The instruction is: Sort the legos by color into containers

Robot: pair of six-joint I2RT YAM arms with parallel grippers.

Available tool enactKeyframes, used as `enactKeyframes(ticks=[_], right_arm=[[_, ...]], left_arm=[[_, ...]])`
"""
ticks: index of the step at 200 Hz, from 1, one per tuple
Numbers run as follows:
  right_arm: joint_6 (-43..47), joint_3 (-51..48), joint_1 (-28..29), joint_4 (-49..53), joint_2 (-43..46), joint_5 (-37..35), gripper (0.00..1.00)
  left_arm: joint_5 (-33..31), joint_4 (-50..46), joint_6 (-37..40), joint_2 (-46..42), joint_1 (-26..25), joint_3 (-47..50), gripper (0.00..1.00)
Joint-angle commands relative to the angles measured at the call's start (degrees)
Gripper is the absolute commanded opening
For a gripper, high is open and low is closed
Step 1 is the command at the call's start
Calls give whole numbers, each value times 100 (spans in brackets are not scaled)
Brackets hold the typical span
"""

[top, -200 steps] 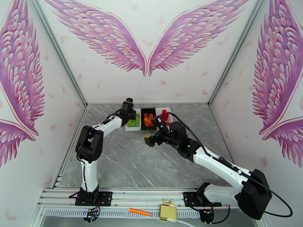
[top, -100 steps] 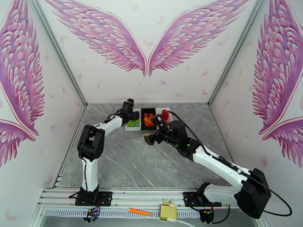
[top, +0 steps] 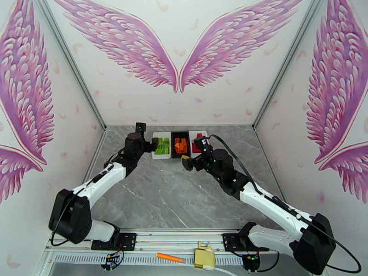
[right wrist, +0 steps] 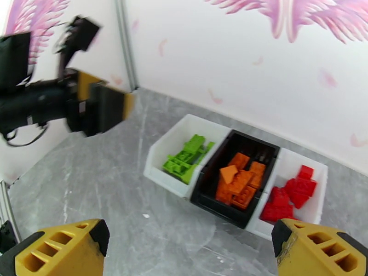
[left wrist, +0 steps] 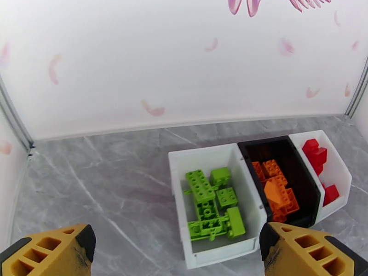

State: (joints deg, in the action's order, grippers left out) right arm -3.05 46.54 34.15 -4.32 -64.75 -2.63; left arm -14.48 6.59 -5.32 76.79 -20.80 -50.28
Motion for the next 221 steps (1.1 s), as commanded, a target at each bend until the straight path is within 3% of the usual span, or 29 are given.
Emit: enactKeyframes(ticks=[1, 47, 95, 144, 221], right_arm=[[-31, -250, -278, -155, 217, -626, 99], [124, -814, -980, -298, 411, -923, 99], [285, -1659, -1817, -1215, 246, -794, 99], [498, -2251, -2298, -2576, -382, -721, 99], [363, -2495, -2930, -4160, -1686, -49, 99]], left_arm=[[-514, 447, 361, -647, 58, 682, 99], [-1087, 867, 777, -1818, 265, 2182, 99], [-805, 1386, 885, -2446, 819, 3277, 97], [-308, 3068, 876, -1412, 1269, 3729, 99], [595, 5015, 535, 949, 2031, 3237, 99]])
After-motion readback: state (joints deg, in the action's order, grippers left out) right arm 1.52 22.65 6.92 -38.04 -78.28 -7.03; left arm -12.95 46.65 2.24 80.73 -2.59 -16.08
